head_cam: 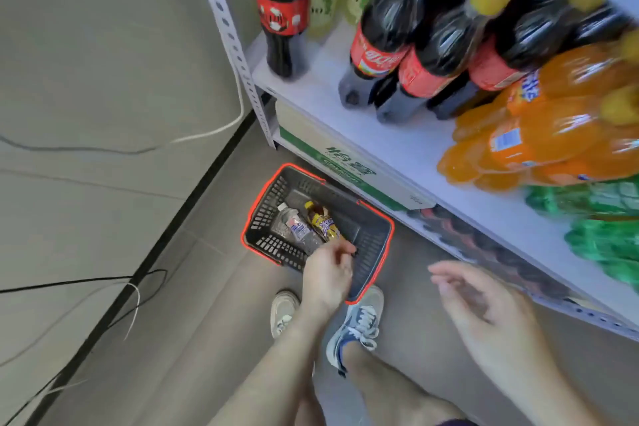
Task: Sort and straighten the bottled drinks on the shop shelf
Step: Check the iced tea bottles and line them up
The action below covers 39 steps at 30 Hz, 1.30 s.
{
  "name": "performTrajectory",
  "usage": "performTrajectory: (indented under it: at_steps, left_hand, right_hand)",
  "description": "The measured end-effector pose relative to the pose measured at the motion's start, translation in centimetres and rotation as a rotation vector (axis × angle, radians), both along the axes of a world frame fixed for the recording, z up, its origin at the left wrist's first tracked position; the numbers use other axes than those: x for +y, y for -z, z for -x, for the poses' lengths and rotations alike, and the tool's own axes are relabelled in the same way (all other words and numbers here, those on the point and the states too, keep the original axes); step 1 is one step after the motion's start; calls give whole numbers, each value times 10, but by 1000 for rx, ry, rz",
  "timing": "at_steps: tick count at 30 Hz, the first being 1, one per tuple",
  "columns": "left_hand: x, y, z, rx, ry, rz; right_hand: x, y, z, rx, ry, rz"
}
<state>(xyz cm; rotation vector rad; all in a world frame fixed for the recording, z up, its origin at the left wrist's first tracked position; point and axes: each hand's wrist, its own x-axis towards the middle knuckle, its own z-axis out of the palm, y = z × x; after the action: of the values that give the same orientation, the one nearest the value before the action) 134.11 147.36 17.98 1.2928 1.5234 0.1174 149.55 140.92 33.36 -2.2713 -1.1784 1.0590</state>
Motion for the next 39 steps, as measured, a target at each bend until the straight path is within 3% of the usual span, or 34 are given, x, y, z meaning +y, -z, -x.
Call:
performTrajectory:
  at_steps: [5,9,15,19,25,28,31,35,37,39]
  left_hand:
    - [27,-173,17,-97,26,-343]
    - [47,-291,12,-109,201,-553]
    - [72,-418,-10,-197,324,-903]
    - [102,-475,-39,-139,336,-1148]
    - [136,-522,-125,-68,639,-1279]
    - [161,-521,-178,143,789,-1292]
    - [185,-520,-211,397,853,-1304]
    - [198,-520,-227,546,840,-1240]
    - [198,-523,-229,719,949,-1335]
    - [199,-527,-225,750,941,-1372]
  right_hand:
    - [-1,-127,-1,-301,-126,-117]
    - [-6,-210,-11,-477,-52,-307]
    - [-11,-291,-35,-450,180,-425]
    - [-7,-323,-62,-395,353,-517]
    - [22,-346,-97,-348,355,-647]
    - [43,-356,-117,-452,267,-690]
    - [60,-363,-138,-593,172,-598]
    - [75,-364,-150,-731,62,-468]
    - [77,-363,-154,-816,47,-439]
    - [77,-362,-156,-881,54,-426]
